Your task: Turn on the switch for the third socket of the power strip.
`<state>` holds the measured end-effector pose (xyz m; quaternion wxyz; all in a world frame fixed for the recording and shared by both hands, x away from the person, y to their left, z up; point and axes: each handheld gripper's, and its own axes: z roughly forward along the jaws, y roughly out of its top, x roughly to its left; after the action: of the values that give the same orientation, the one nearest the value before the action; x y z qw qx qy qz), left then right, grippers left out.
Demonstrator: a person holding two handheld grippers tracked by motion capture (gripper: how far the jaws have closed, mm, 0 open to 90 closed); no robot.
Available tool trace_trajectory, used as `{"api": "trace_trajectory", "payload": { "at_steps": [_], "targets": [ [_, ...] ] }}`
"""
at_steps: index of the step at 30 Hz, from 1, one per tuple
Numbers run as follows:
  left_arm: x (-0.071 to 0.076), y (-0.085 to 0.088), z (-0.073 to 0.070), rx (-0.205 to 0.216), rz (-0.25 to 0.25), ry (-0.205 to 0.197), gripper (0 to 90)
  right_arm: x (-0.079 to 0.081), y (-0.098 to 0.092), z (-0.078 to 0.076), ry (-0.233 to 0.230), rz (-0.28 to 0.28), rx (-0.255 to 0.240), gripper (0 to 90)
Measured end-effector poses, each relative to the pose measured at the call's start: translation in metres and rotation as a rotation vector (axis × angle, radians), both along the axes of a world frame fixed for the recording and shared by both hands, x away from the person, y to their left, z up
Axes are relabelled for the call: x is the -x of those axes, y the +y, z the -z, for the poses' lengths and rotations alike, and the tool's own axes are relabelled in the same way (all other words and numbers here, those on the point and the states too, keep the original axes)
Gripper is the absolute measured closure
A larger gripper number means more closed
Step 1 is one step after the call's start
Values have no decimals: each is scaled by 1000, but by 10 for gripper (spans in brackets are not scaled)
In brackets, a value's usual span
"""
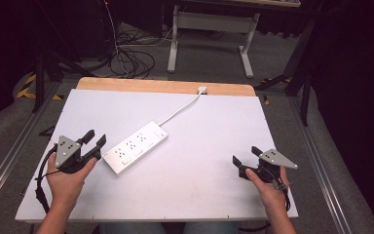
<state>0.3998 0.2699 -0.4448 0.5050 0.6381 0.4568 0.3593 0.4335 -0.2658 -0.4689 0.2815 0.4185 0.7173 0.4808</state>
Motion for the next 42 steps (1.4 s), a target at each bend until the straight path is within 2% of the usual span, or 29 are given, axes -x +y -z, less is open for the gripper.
{"api": "trace_trajectory", "payload": {
  "at_steps": [19,26,36,42],
  "targets": [
    [-2,2,4,20,-1,30,350,-1,1,0,1,-5,-1,166],
    [-1,3,4,15,-7,35,278,-2,2,0,2,-10,-1,166],
    [1,3,3,11,-9,9,210,-3,3,0,5,-13,4,167],
    [1,3,3,13,-7,7,180,-3,3,0,3,-13,4,167]
  ]
}}
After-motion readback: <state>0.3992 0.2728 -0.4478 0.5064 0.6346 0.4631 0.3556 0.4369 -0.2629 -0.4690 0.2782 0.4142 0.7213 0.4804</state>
